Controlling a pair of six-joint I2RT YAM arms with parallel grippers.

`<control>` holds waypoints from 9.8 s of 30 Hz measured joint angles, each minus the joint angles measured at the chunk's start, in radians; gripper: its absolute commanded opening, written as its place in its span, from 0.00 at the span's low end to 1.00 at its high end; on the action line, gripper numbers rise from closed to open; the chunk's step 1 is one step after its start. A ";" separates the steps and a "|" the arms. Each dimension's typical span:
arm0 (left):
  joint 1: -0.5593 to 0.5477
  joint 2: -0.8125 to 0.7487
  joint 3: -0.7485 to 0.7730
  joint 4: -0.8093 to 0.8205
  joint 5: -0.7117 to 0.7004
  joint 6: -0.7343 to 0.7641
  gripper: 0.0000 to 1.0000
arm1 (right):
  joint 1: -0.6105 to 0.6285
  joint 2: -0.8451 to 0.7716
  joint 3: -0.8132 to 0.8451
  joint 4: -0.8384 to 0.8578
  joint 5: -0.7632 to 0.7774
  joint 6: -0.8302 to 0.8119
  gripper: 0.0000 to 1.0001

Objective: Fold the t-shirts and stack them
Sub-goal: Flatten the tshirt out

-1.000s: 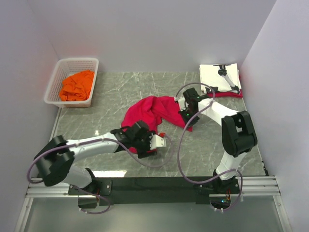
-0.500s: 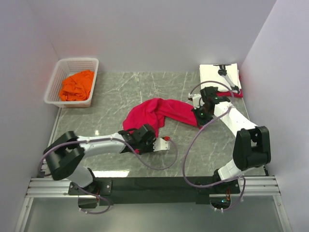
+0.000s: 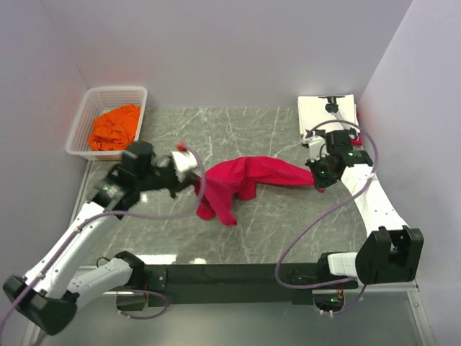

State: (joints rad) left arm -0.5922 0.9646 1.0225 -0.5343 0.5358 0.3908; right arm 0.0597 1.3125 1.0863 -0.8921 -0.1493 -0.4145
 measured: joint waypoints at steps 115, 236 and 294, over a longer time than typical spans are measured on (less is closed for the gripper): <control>0.584 -0.178 0.586 0.048 -0.319 -0.164 0.01 | -0.001 -0.456 0.488 0.187 0.135 -0.176 0.00; 0.571 0.862 0.227 -0.040 -0.223 -0.301 0.34 | 0.036 0.553 0.217 0.066 -0.077 -0.003 0.20; 0.214 0.061 -0.578 -0.064 -0.079 0.874 0.38 | 0.243 0.465 0.359 -0.030 -0.153 0.081 0.36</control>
State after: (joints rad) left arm -0.3782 1.0252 0.4442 -0.5980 0.4568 1.2644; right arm 0.3023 1.7779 1.4448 -0.9218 -0.3023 -0.3336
